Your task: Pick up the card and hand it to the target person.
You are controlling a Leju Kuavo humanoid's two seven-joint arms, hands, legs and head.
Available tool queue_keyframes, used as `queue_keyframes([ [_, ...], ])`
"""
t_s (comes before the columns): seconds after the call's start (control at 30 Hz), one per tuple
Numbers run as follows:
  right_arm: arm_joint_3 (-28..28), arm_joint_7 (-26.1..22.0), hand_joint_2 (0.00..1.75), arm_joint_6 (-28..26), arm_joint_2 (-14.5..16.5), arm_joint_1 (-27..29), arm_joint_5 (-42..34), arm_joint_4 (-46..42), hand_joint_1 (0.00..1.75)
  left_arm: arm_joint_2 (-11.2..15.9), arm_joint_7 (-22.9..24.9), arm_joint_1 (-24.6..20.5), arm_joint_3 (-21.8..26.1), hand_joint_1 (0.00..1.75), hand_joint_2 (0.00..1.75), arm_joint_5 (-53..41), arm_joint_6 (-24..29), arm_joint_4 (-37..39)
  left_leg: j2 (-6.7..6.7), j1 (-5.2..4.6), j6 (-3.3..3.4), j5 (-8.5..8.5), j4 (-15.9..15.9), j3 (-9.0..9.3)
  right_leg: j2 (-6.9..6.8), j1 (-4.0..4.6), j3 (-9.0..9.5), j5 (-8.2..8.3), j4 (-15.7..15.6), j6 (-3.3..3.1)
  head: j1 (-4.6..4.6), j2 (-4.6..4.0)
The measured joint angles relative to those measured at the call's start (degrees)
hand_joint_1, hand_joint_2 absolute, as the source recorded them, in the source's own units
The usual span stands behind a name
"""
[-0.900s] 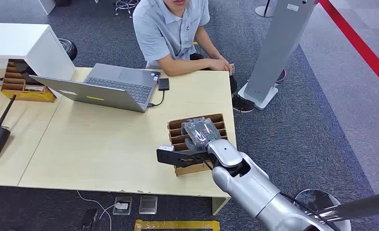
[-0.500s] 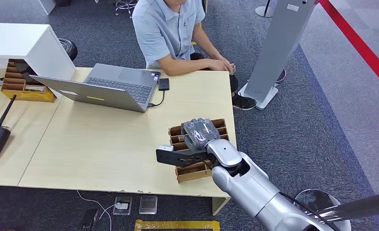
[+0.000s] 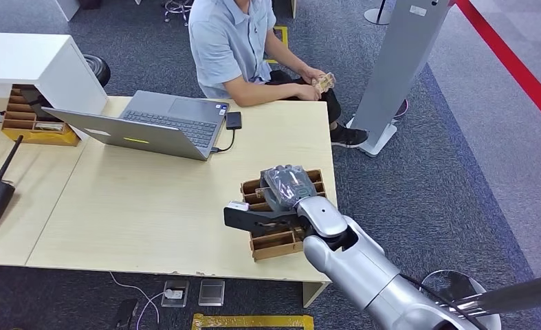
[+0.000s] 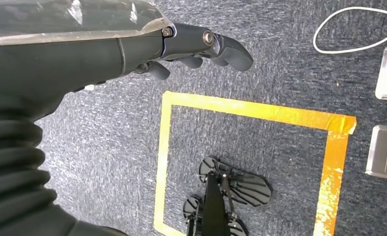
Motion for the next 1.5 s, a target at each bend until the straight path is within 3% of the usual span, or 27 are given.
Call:
queue_keyframes([
  [0.27,-5.09,1.68,1.75,-5.23,-2.96,-2.94,-0.98,-8.42,1.68,0.16,-0.47,0.94,0.0,0.0,1.75,1.35,0.12,0.0,0.01,0.0,0.01,0.01,0.0,0.01,0.0,-0.01,-0.01,0.01,0.0,0.01,0.01,0.0],
  [0.57,-11.21,-7.37,1.75,-17.37,-4.45,-4.55,-2.13,-15.78,1.68,0.13,-0.78,0.98,-0.05,0.0,1.75,1.76,0.25,0.0,0.0,0.0,0.01,0.01,0.0,0.0,0.0,0.0,-0.01,0.01,0.0,0.0,0.02,0.0],
  [0.8,-11.92,-17.77,1.75,-31.86,-2.67,-4.87,-4.37,-8.35,1.68,0.11,-0.57,-0.22,-0.97,0.0,1.75,1.67,0.0,0.0,-0.01,0.0,0.01,0.02,0.0,0.0,0.0,0.0,0.01,0.01,0.02,0.0,0.0,0.0],
  [0.93,-12.32,-20.74,1.75,-38.35,-1.19,-5.19,-4.66,-1.69,1.68,0.11,-0.53,-0.8,-1.57,0.0,1.75,1.61,0.0,0.0,-0.02,0.0,0.01,0.02,0.0,-0.01,-0.01,0.0,0.01,0.01,0.02,0.0,0.01,0.01],
  [1.3,-12.61,-22.13,1.75,-39.7,1.4,-6.12,-6.05,8.06,1.68,0.11,-0.55,-1.0,-2.45,0.0,1.75,1.76,-0.01,0.0,-0.01,0.0,0.0,0.02,0.0,-0.01,0.0,0.0,-0.01,0.01,0.02,0.0,-0.02,0.01],
  [1.43,-12.6,-22.31,1.75,-39.7,2.04,-6.32,-6.45,9.75,0.0,0.13,-1.15,-0.95,-2.68,0.0,1.75,1.77,-0.86,0.0,-0.01,0.0,0.0,0.02,0.0,-0.01,0.0,0.0,-0.01,0.01,0.02,0.0,-0.02,0.01],
  [1.47,-12.6,-22.39,1.75,-39.69,2.16,-6.34,-6.57,10.03,0.0,0.13,-1.38,-0.93,-2.75,0.0,1.75,1.78,-1.25,0.0,-0.01,0.0,0.0,0.02,0.0,-0.01,0.0,0.0,-0.01,0.01,0.02,0.0,-0.02,0.01],
  [1.5,-12.6,-22.49,1.75,-39.69,2.27,-6.36,-6.68,10.3,0.0,0.13,-1.63,-0.91,-2.8,0.0,1.31,1.8,-1.56,0.0,-0.01,0.0,0.0,0.02,0.0,-0.01,0.0,0.0,-0.01,0.01,0.02,0.0,-0.02,0.01],
])
